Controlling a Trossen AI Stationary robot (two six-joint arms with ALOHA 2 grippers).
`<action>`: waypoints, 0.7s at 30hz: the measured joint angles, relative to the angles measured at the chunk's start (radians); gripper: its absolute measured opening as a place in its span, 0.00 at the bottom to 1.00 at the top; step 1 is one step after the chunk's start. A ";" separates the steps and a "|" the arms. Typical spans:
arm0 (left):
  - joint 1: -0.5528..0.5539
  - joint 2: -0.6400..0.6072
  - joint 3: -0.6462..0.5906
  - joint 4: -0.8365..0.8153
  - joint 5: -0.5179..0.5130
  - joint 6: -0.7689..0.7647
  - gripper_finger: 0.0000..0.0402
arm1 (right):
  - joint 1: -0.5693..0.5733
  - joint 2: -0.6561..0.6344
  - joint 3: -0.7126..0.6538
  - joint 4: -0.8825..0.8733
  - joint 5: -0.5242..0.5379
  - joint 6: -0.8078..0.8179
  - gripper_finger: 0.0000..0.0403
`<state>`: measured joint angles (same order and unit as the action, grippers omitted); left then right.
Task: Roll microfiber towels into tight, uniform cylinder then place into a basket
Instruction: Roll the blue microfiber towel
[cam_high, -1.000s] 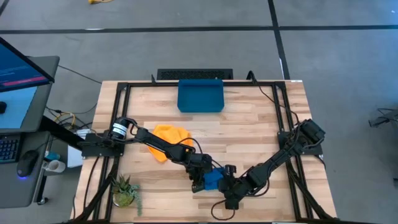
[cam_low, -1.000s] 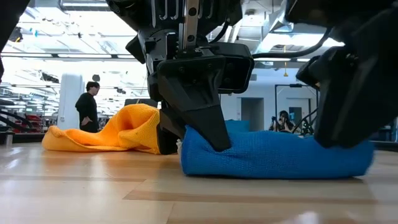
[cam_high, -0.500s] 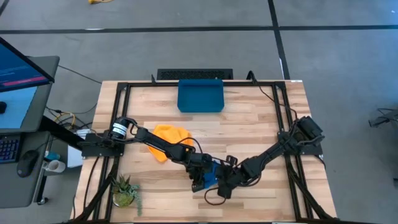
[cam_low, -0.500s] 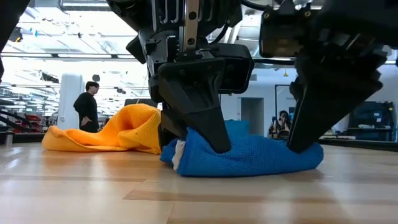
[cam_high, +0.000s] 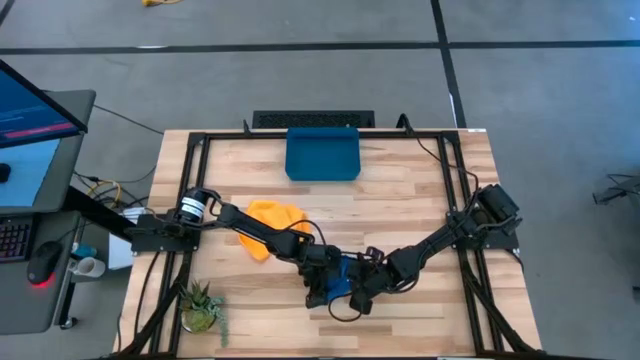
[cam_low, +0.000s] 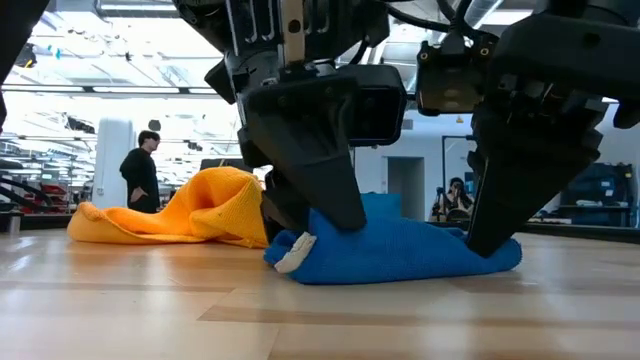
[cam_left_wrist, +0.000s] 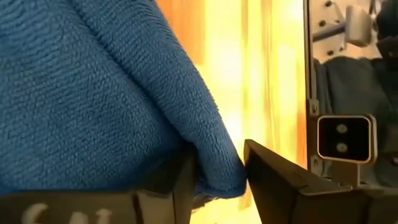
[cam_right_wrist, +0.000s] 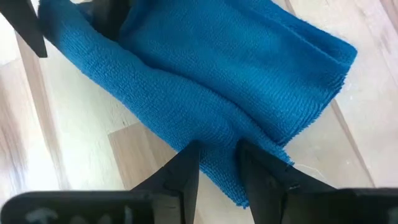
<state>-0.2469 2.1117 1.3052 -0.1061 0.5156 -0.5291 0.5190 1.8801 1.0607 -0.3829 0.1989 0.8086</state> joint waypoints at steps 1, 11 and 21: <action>0.001 -0.001 0.000 -0.013 0.001 0.010 0.33 | 0.000 0.000 0.000 0.003 -0.001 0.009 0.34; -0.025 -0.073 -0.001 -0.182 -0.141 0.099 0.35 | -0.005 0.003 -0.002 0.031 -0.006 0.091 0.34; -0.175 -0.192 -0.001 -0.219 -0.494 0.207 0.35 | -0.013 0.005 -0.003 0.033 0.008 0.111 0.34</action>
<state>-0.4224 1.9198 1.3045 -0.3253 0.0215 -0.3222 0.5056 1.8847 1.0580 -0.3504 0.2073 0.9192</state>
